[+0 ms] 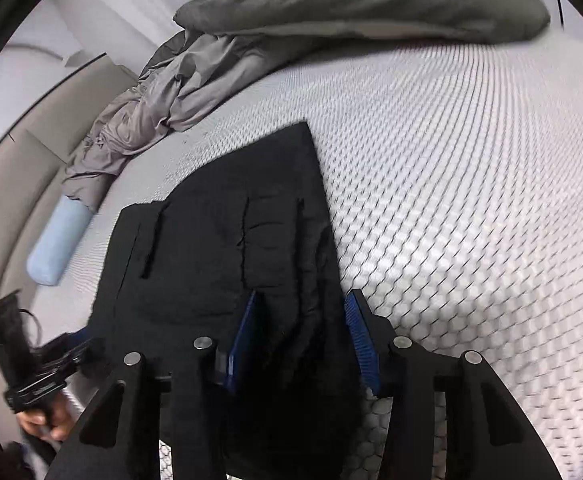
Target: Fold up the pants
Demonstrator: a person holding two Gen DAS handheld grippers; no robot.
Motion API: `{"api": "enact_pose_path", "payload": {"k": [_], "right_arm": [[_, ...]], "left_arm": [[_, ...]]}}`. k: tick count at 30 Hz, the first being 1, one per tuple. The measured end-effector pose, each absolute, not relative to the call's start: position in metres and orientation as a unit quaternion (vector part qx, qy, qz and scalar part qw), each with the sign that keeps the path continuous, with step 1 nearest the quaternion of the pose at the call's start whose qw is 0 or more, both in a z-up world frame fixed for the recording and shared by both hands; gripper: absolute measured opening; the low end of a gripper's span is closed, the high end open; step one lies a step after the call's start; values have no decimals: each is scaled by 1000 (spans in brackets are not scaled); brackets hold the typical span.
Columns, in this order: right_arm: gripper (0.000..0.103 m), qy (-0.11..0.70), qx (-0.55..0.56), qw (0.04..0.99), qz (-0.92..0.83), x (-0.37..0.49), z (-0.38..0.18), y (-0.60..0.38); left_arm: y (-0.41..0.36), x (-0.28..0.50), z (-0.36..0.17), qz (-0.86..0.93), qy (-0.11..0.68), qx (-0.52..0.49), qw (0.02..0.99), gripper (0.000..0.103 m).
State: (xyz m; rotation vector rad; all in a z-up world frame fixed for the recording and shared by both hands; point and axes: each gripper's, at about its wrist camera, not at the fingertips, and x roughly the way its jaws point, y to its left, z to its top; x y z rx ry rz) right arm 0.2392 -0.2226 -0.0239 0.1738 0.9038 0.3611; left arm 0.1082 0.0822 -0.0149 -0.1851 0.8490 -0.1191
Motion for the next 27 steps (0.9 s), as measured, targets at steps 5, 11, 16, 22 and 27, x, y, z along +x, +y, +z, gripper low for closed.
{"api": "enact_pose_path", "payload": {"k": [5,11,16,22,27], "right_arm": [[46,345,8,918,194,195,19,-200],[47,381,-62,885,261,194,-9,-116],[48,405,-180,853,274,196,-60,-82],[47,397,-171,876,212,184,-42,-149],[49,365,-109,892,244,175,-15,-163]], "left_arm": [[73,95,13,-59,336,-55,939,62],[12,131,-16,-149,375,38,914,64],[7,137,-37,-164,402,51,899,64],[28,119,-33,-151,395,40,905,69],[34,106,-1,-127,358,55,923,72]]}}
